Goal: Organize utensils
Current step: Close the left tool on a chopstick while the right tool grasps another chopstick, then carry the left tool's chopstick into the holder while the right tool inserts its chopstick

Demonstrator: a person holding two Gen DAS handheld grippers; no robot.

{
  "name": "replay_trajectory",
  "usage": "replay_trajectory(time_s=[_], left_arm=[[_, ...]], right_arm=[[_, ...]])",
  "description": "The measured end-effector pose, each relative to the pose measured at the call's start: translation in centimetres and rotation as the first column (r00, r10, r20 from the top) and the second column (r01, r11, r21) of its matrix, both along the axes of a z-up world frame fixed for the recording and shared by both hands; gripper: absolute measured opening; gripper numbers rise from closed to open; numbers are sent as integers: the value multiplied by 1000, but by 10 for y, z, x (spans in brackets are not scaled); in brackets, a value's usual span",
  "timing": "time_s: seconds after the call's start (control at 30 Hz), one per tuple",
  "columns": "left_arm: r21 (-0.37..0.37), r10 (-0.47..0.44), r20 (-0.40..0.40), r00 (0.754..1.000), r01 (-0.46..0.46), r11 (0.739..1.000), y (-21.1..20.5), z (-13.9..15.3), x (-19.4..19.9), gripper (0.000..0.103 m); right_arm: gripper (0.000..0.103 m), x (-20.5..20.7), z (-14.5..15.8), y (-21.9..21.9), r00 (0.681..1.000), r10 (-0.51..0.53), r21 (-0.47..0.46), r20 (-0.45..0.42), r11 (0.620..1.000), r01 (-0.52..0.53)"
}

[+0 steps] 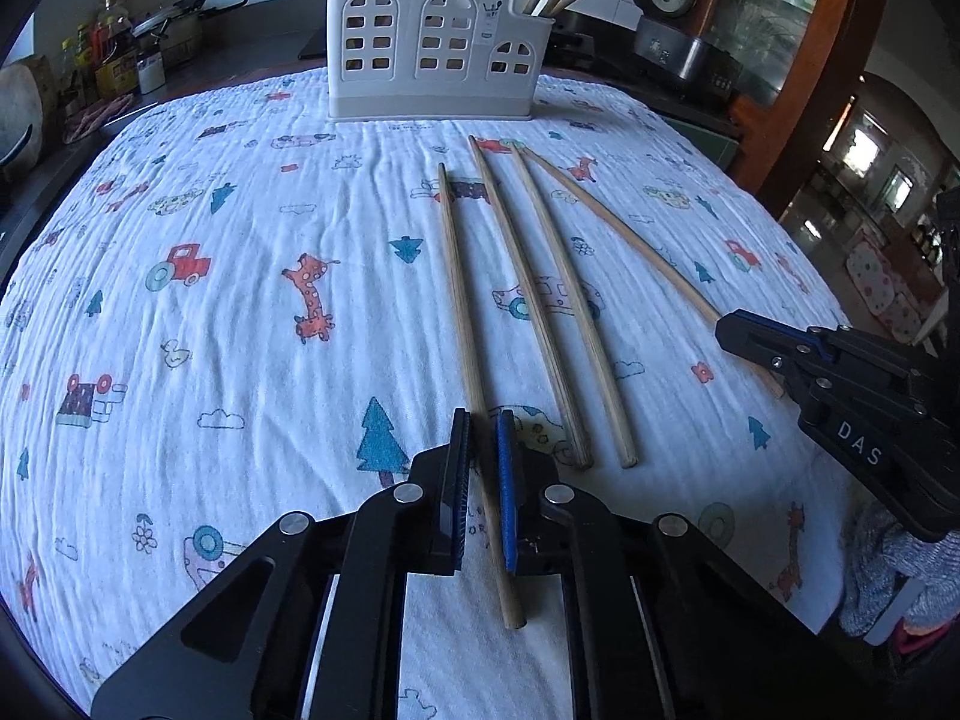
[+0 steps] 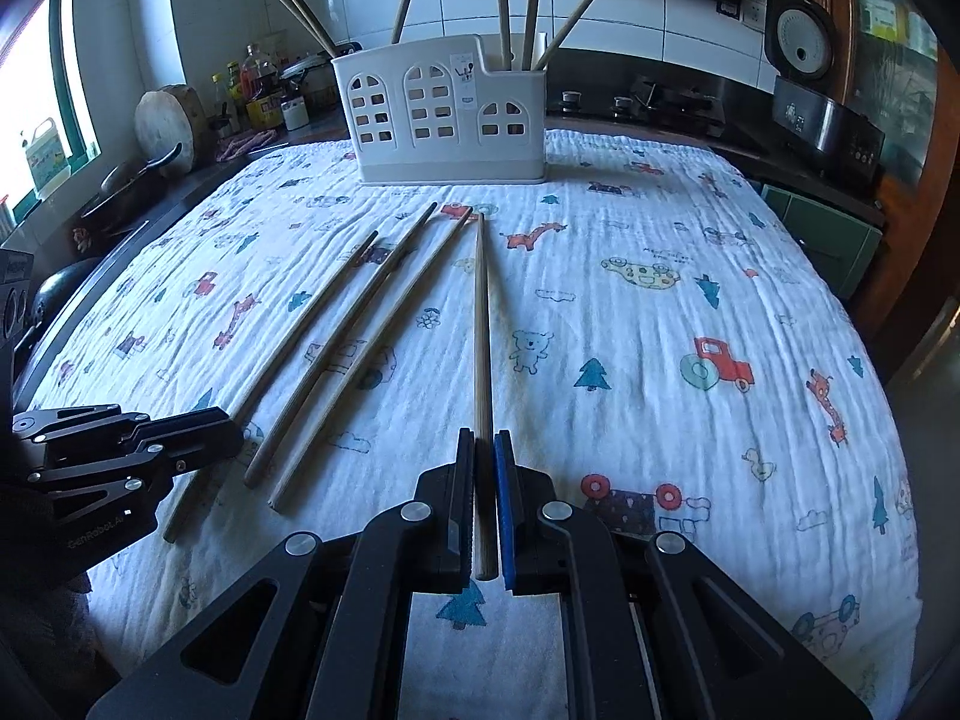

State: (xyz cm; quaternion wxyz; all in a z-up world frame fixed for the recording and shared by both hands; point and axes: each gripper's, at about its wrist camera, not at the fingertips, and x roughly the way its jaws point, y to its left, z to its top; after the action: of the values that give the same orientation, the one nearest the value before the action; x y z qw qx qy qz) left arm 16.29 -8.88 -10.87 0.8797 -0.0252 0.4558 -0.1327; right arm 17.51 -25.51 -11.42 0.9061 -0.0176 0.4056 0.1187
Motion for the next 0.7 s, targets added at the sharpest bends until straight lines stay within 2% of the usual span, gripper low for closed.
replay_trajectory(time_s=[0.17, 0.27, 0.7], left_arm=[[28, -6, -3, 1000, 6, 1000, -4, 3, 0, 7], [14, -16, 9, 1000, 16, 1000, 0, 11, -1, 6], [-54, 4, 199, 980, 7, 998, 29, 78, -4, 5]], right_arm=[[7, -4, 7, 1, 1000, 1, 1, 16, 1000, -1], [7, -7, 14, 1, 1000, 2, -1, 31, 1000, -2], [7, -6, 57, 4, 992, 15, 2, 128, 1000, -15]])
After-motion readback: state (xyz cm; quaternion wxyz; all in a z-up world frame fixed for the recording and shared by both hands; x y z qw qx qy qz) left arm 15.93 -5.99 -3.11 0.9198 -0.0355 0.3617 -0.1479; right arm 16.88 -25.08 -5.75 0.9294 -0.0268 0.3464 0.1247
